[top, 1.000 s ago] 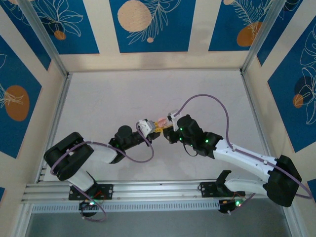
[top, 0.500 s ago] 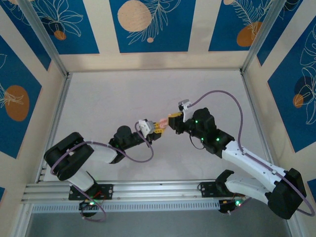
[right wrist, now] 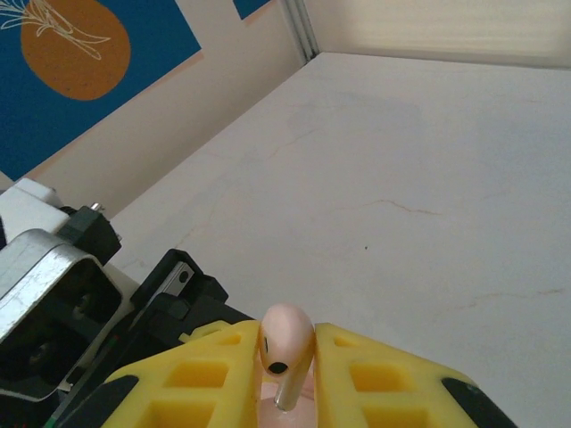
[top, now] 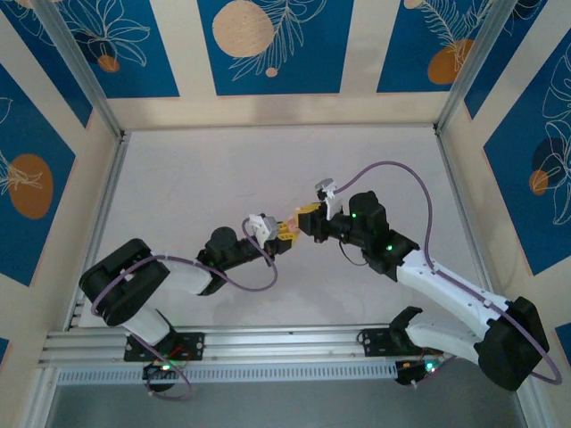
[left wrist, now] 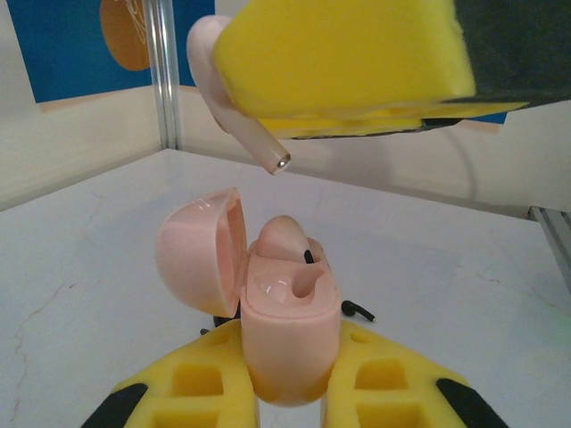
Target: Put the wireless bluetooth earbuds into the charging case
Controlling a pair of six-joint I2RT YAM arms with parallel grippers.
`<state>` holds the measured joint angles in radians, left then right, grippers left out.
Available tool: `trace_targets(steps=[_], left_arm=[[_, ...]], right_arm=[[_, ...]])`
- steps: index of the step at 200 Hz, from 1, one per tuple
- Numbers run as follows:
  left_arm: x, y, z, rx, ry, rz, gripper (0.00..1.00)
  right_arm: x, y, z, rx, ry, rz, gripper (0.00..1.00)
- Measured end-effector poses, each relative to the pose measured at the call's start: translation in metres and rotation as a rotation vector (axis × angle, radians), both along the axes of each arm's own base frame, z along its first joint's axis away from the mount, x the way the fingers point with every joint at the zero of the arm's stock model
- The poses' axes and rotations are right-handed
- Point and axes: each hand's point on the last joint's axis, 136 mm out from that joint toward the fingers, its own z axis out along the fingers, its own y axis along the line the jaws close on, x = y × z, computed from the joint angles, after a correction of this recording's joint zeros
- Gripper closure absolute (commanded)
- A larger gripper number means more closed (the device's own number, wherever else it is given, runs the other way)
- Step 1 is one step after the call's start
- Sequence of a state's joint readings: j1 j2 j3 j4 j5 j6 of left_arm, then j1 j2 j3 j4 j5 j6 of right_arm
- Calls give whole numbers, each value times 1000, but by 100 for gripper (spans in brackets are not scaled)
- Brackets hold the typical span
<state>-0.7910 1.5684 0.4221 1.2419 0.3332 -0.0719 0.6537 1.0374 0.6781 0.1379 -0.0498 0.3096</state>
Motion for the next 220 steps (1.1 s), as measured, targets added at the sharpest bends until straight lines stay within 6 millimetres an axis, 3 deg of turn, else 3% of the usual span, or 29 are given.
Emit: trace_targets(steps=[220], left_arm=[[1, 2, 19, -93, 15, 1, 85]], right_arm=[[-6, 3, -4, -10, -6, 49, 80]])
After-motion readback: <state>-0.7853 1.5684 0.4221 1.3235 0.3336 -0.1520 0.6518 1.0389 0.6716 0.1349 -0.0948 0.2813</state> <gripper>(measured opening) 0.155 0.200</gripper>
